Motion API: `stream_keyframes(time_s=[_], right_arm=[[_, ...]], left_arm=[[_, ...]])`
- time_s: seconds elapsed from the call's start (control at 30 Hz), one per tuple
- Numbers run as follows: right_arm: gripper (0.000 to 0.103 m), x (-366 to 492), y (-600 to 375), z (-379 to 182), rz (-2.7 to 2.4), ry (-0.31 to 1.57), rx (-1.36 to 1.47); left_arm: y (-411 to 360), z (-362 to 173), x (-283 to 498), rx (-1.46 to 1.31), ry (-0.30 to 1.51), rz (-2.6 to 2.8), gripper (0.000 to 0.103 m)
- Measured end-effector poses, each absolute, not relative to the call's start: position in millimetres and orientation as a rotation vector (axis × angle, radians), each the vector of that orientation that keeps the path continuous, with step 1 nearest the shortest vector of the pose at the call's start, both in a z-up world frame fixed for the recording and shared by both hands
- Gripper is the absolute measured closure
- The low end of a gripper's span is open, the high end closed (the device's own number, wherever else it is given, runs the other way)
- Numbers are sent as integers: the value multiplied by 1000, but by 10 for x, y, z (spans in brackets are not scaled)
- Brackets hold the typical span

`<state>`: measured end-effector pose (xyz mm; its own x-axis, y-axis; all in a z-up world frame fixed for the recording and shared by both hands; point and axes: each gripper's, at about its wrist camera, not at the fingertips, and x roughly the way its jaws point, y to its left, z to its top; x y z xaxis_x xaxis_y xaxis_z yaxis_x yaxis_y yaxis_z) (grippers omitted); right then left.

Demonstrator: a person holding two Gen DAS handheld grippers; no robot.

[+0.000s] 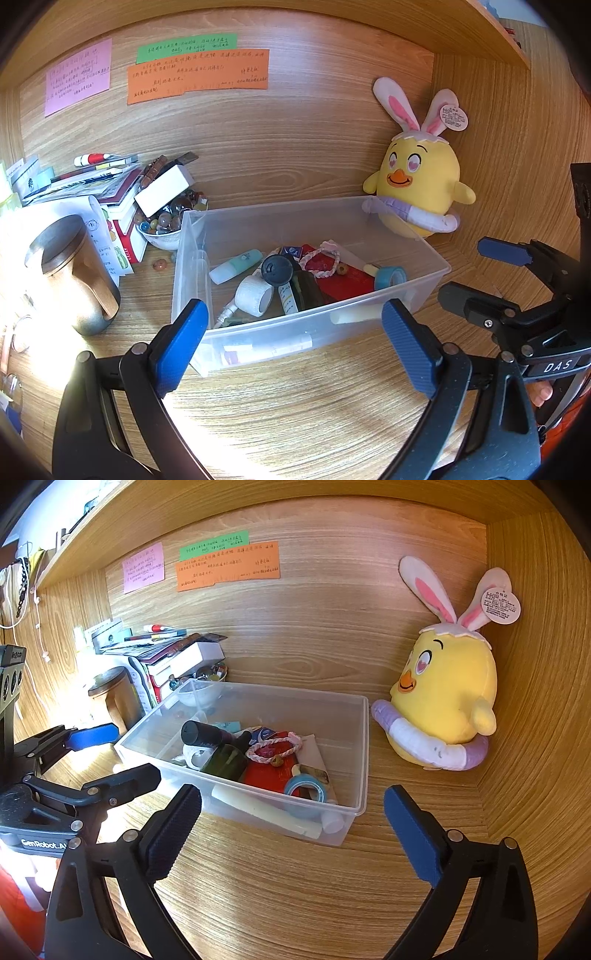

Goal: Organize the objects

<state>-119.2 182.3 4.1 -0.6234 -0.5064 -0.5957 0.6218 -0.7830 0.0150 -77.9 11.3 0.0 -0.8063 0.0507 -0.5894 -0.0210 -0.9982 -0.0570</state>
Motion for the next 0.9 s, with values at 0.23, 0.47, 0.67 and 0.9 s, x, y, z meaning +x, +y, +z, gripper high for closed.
stream_keyframes(time_s=[0.23,0.47,0.67,0.9], right_arm=[[4,-1182,1820,34,-2362,255,786],[4,-1178,1816,32,-2363,254,788],[4,-1170,1812,35,-2364,254,789],[4,-1168,1804,35,-2361,257,794]], left_arm=[[120,3,-768,-965,-84,2949,6],[108,15,-763,-964,-89,2952,5],[122,44,-717,-949,-92,2964,5],[107,40,-720,-947,-104,2966,5]])
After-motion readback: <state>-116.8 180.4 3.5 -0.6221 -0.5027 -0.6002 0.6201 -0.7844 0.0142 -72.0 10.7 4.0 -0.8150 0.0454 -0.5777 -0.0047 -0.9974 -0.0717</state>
